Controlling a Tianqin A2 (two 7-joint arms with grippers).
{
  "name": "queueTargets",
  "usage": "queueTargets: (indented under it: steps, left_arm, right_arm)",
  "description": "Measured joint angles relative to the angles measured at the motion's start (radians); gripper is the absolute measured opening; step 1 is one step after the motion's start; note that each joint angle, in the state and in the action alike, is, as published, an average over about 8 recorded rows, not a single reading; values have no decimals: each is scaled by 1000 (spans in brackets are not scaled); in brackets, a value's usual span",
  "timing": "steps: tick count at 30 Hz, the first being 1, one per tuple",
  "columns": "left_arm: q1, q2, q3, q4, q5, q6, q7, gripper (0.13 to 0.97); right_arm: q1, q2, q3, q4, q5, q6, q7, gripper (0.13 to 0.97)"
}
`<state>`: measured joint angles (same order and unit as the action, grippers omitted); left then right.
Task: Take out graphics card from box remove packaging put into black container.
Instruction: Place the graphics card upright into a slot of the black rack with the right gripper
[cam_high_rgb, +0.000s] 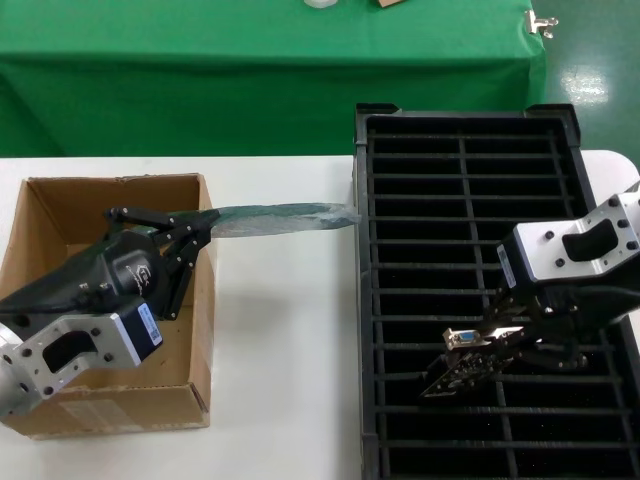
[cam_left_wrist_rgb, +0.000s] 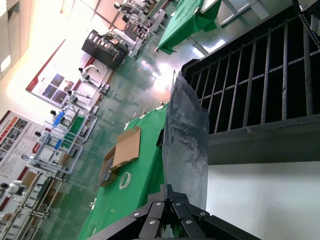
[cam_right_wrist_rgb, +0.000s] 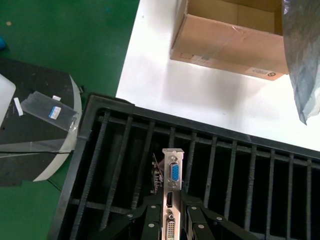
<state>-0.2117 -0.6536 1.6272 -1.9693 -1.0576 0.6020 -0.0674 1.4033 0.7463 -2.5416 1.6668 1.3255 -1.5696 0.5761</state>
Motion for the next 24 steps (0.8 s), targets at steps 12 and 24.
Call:
queueTargets:
  steps: [12,24]
  left_arm:
    - [0,0,0,0,0,0,0,139]
    - [0,0,0,0,0,0,0,139]
  right_arm:
    - [16,3,-1,13,-10,0,-1,188]
    - [39,38,-45,99,30,0,38,188]
